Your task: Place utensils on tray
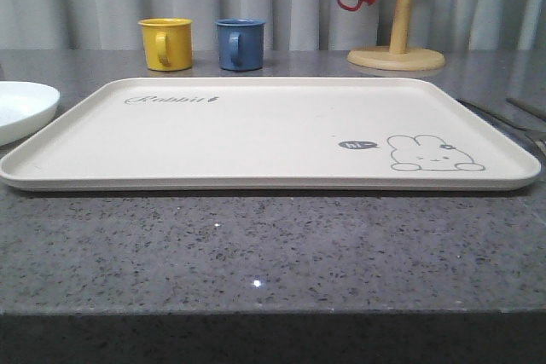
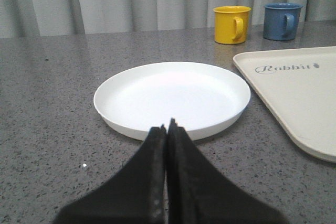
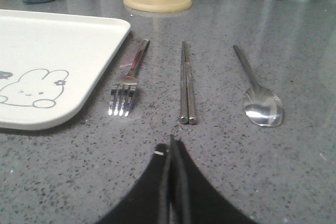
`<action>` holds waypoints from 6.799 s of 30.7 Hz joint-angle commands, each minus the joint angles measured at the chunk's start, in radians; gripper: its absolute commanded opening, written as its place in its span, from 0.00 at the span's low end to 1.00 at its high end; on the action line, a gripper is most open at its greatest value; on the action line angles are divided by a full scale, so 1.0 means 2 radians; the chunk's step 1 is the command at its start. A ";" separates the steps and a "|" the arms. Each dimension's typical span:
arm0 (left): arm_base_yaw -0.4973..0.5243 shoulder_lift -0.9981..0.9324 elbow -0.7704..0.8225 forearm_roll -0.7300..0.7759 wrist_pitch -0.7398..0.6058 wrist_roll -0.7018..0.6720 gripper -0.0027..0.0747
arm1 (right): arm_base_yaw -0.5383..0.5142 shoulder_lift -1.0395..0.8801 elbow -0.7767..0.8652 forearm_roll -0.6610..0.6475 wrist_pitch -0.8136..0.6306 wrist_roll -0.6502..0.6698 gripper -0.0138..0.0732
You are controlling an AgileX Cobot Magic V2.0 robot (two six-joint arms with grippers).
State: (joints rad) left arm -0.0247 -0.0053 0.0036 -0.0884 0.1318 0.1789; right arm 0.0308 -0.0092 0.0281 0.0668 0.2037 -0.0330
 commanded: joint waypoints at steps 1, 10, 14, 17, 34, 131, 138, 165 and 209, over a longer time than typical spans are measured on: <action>0.001 -0.011 0.001 -0.002 -0.041 -0.005 0.01 | -0.003 -0.009 -0.007 -0.001 -0.043 -0.003 0.08; 0.001 -0.011 0.001 -0.002 -0.041 -0.005 0.01 | -0.003 -0.009 -0.007 -0.001 -0.043 -0.003 0.08; 0.001 -0.011 0.001 -0.002 -0.041 -0.005 0.01 | -0.003 -0.009 -0.007 -0.001 -0.043 -0.003 0.08; 0.001 -0.011 0.001 -0.002 -0.041 -0.005 0.01 | -0.003 -0.009 -0.007 -0.001 -0.043 -0.003 0.08; 0.001 -0.011 0.001 -0.002 -0.041 -0.005 0.01 | -0.003 -0.009 -0.007 -0.001 -0.043 -0.003 0.08; -0.085 0.767 -0.580 0.054 0.437 0.092 0.03 | -0.003 0.196 -0.262 0.006 0.005 -0.003 0.83; -0.087 0.757 -0.602 0.058 0.438 0.091 0.01 | -0.003 0.196 -0.262 0.006 0.008 -0.003 0.83; -0.382 0.813 -0.708 0.093 0.407 0.087 0.01 | -0.003 0.196 -0.261 0.006 0.009 -0.003 0.83; -0.113 0.563 -0.588 0.064 0.382 -0.018 0.01 | -0.003 0.196 -0.261 0.006 0.009 -0.003 0.83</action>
State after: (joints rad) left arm -0.2933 1.2168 -1.2181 0.0562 0.9955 0.1614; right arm 0.0308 0.3684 -0.4569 0.0779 0.2944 -0.0330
